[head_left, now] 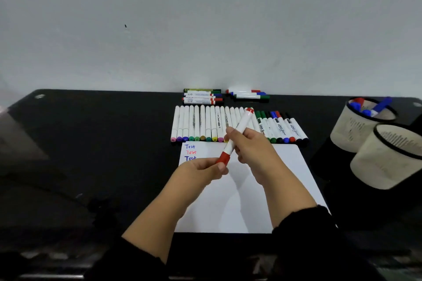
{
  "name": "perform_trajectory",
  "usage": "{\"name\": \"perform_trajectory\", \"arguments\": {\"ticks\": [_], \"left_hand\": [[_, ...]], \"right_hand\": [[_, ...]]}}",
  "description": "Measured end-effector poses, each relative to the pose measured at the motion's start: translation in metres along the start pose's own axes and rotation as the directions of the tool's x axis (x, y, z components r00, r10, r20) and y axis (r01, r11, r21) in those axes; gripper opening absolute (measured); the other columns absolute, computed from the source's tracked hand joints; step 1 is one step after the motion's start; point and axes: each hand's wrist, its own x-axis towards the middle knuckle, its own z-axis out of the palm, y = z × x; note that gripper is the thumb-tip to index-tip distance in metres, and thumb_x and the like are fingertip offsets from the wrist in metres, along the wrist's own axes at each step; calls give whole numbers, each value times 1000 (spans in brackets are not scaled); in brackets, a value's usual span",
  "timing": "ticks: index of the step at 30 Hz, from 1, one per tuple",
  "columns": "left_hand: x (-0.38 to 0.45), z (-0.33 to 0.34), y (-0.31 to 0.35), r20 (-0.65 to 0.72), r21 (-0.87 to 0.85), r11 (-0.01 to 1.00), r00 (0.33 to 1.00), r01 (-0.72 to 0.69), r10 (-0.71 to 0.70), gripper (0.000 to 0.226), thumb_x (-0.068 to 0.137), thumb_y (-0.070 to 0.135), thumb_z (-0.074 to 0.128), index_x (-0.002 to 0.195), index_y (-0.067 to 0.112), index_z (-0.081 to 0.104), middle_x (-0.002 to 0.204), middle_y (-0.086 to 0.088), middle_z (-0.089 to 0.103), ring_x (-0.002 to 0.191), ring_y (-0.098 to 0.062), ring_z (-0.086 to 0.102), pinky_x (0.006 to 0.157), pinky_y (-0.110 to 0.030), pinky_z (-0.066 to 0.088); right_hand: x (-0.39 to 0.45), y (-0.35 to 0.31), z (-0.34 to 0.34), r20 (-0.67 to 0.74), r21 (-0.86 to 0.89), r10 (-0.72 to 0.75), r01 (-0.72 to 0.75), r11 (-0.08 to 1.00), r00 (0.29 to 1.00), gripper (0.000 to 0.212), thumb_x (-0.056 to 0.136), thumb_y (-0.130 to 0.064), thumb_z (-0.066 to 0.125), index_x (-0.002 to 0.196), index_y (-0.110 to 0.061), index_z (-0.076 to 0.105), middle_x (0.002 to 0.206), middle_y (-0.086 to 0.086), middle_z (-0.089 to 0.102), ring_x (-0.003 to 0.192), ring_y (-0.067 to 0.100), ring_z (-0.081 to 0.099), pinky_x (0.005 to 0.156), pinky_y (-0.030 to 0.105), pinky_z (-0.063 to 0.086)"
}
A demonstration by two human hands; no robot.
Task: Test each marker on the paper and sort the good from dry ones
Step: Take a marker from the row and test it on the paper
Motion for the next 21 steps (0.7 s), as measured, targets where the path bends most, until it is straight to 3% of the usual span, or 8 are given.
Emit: {"name": "perform_trajectory", "arguments": {"ticks": [7, 13, 18, 21], "left_hand": [[-1, -16, -15, 44, -26, 999, 999, 19, -18, 10, 87, 33, 60, 88, 26, 67, 77, 12, 73, 79, -3, 67, 76, -21, 48], [3, -28, -24, 73, 8, 999, 997, 31, -32, 9, 87, 31, 60, 85, 26, 68, 77, 12, 73, 79, -3, 67, 79, -20, 48], [1, -37, -23, 151, -46, 997, 987, 58, -51, 18, 87, 32, 58, 90, 21, 71, 80, 5, 74, 70, -2, 66, 71, -19, 48], [0, -38, -24, 126, -32, 998, 990, 62, -57, 15, 87, 30, 60, 89, 20, 71, 71, 7, 71, 64, -2, 64, 71, -19, 49]], "right_hand": [[-5, 18, 24, -13, 108, 9, -7, 994, 1000, 24, 91, -35, 59, 77, -15, 64, 54, -8, 46, 57, 11, 41, 57, 25, 36], [-3, 27, 41, -14, 139, -36, 37, 990, 999, 19, 88, -29, 65, 74, -18, 57, 44, -16, 51, 43, -1, 49, 44, 13, 36], [-1, 26, 48, -5, 148, -27, 27, 989, 1000, 24, 92, -21, 58, 70, -17, 51, 37, -17, 49, 33, -4, 46, 40, 11, 34], [-3, 26, 53, -25, 129, -11, 14, 992, 1000, 23, 93, -20, 57, 71, -16, 51, 36, -18, 49, 32, -5, 46, 39, 11, 35]]}}
